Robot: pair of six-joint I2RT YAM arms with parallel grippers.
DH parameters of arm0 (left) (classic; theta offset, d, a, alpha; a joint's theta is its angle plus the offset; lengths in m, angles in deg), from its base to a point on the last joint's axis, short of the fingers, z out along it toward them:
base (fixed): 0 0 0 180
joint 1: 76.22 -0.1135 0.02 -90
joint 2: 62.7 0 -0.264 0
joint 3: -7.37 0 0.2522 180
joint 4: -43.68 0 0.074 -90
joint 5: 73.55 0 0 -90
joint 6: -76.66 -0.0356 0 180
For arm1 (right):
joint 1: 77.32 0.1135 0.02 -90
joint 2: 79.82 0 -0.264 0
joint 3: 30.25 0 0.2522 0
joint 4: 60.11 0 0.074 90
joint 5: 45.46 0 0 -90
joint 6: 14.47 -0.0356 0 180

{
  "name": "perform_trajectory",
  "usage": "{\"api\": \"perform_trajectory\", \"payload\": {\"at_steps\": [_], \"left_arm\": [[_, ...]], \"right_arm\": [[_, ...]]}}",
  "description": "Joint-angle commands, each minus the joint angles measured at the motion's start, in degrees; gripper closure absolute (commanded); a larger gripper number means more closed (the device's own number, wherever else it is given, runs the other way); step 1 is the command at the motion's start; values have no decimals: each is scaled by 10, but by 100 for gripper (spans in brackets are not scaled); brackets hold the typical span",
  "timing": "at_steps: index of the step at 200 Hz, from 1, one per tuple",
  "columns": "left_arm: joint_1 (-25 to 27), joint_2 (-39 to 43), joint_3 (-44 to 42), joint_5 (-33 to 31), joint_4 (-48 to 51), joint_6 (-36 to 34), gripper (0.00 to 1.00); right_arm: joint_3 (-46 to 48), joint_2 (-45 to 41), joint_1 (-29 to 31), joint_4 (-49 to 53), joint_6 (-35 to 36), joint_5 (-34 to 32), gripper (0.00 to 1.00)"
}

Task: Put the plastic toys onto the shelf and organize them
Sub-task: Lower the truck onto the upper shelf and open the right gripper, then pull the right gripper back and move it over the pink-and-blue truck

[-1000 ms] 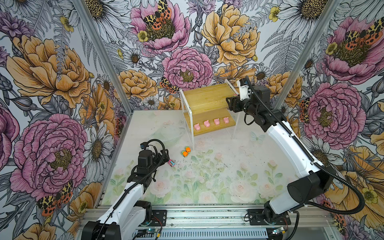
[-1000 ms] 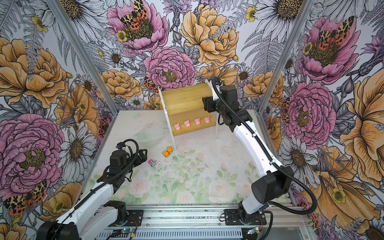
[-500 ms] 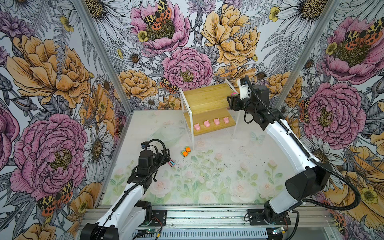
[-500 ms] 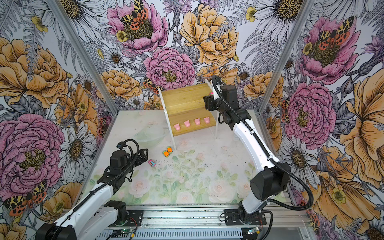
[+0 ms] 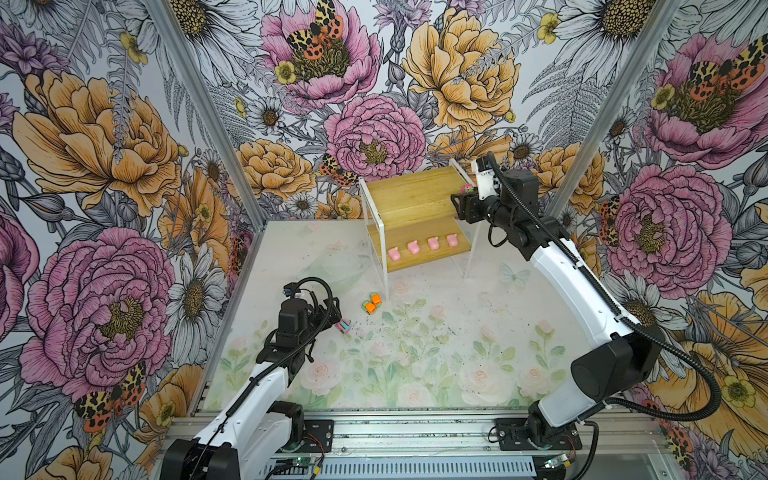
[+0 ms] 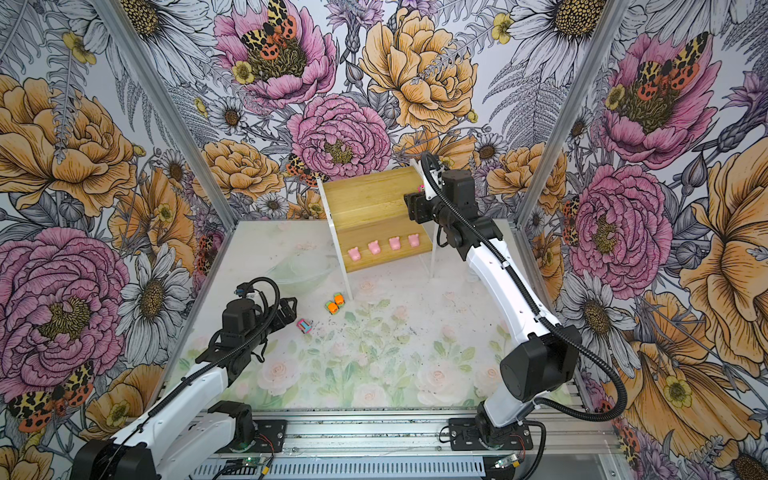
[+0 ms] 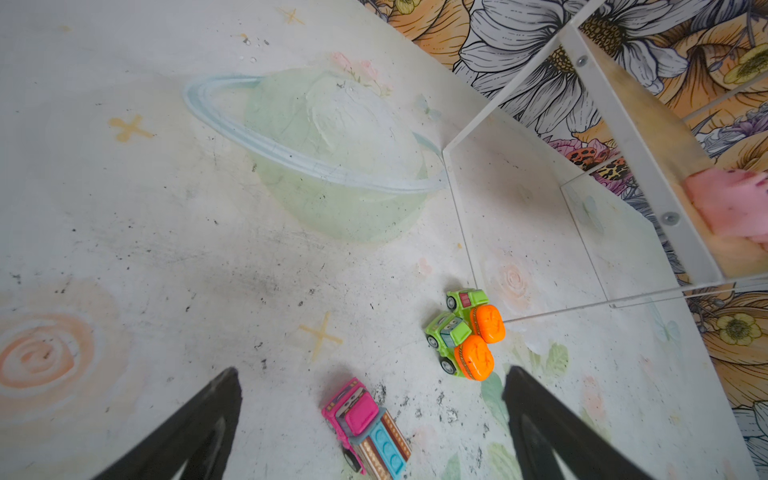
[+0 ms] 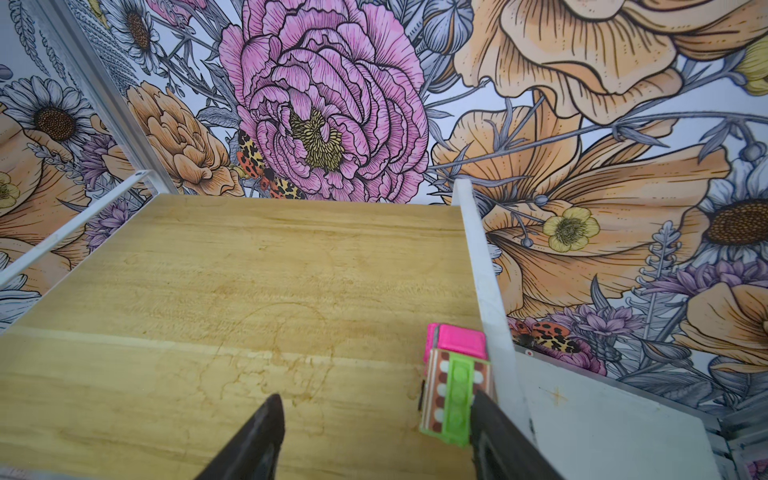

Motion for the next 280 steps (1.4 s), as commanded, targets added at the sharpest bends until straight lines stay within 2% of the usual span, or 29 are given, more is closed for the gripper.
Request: {"api": "perform_trajectory", "payload": {"at_steps": [1,68,136,233,255,280], "left_arm": [[7,-6,15,-7,-15,-1,1],[12,-10,17,-9,-15,-2,1],[12,-10,18,-9,-13,-5,1],[12,-15,21,-9,-11,-6,1],[12,-11,24,-8,-5,-7,1],[11,-3,31,-8,14,-16,1]], "right_arm": [[8,-24,-3,12,19,19,28],[10,-26,-3,9,25,16,20],[-1,-15,-6,0,28,22,19],[25,-81,-6,-3,36,36,12],[35,-94,-6,-3,32,79,13],[69,-104,-6,-3,14,223,13]]}}
